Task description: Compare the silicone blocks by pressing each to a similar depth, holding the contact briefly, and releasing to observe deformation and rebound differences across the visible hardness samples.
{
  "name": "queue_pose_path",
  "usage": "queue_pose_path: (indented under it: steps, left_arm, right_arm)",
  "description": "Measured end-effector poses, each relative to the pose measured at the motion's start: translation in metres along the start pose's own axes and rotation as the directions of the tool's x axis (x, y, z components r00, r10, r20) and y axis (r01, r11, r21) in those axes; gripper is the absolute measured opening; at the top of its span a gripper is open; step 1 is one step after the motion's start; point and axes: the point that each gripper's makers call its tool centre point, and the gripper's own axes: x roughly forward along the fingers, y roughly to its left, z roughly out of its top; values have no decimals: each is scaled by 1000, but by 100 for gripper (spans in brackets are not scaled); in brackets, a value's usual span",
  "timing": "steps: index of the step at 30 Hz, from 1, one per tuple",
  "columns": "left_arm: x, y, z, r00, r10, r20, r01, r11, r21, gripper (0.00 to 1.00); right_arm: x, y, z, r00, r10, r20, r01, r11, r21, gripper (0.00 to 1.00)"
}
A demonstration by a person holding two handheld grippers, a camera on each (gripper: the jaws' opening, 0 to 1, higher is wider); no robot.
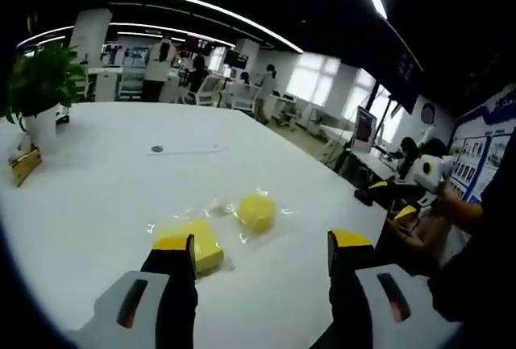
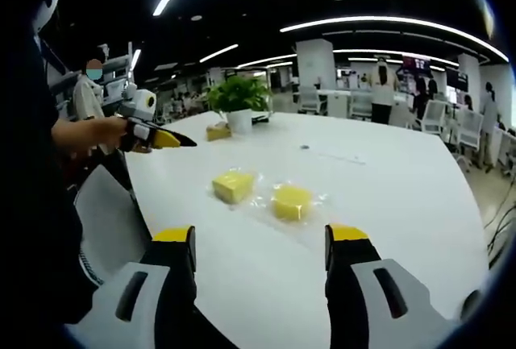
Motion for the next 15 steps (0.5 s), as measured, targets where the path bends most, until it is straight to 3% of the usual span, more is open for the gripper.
queue_pose_path:
  steps: [6,9,15]
  left_arm:
    - [43,-6,-2,994,-68,-80,63,996,-66,67]
    - [58,-4,-1,992,-83,-92,73,991,-111,66]
    - [90,0,1,987,-136,-86,109,958,-266,66]
  right_arm:
    - [0,-1,-5,1000,-3,-17,3,1000,6,57]
    - [-2,-3,-9,1000,-9,-24,9,1000,10,56]
    - [-6,-4,-18,999,-13,-47,14,999,30,50]
